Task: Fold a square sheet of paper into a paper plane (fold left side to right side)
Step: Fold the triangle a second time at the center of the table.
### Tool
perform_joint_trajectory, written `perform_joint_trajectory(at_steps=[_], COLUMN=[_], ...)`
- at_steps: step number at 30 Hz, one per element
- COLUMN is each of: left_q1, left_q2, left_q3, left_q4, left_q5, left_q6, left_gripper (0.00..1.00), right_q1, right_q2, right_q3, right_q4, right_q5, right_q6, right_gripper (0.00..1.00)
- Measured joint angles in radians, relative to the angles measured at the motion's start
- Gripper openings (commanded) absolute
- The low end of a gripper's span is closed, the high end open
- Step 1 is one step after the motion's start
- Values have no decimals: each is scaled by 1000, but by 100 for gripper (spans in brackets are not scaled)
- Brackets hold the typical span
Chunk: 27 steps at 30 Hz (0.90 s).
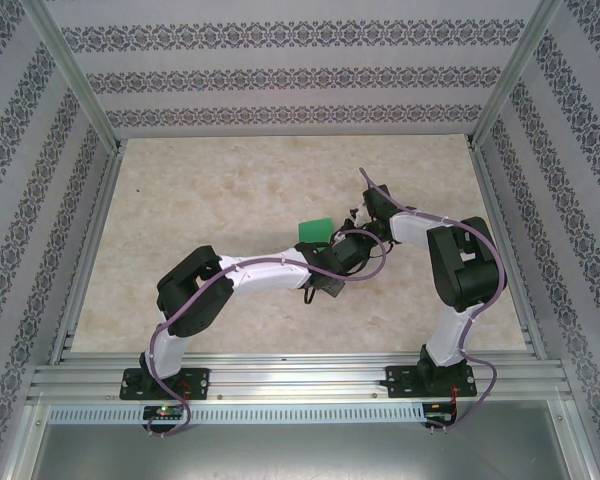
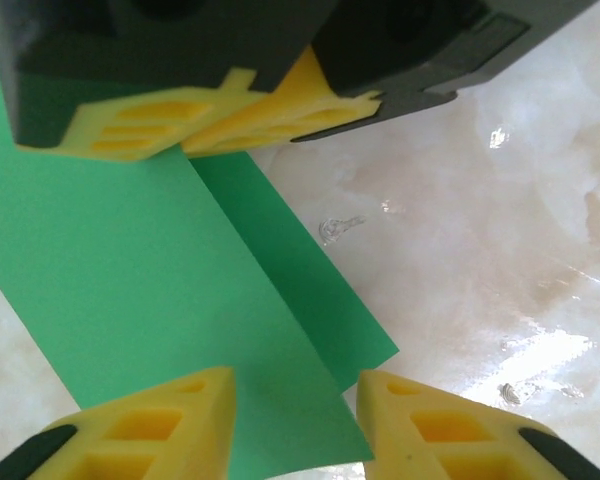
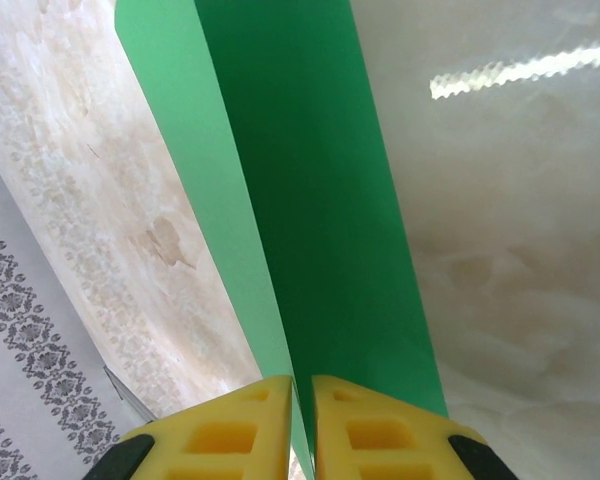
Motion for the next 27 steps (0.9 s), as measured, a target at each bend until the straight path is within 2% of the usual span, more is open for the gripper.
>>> perform_joint_trajectory(at_steps=[14, 17, 22, 27], left_q1=[0, 0, 3, 17], left_q2=[-27, -40, -51, -65], left_q3=[0, 0, 0, -32], left_q4=[-5, -4, -3, 12], left_q5=[-14, -13, 14, 75], left_q6=[1, 0, 0, 0], left_gripper=[3, 0, 0, 0], right_q1=[0, 0, -1, -21], right_q2=[0, 0, -18, -126], right_q3=[5, 10, 13, 5], right_q4=[-20, -23, -23, -16], right_q5=[5, 5, 18, 55], right_q6=[-12, -23, -35, -60], right_gripper=[16, 18, 32, 45])
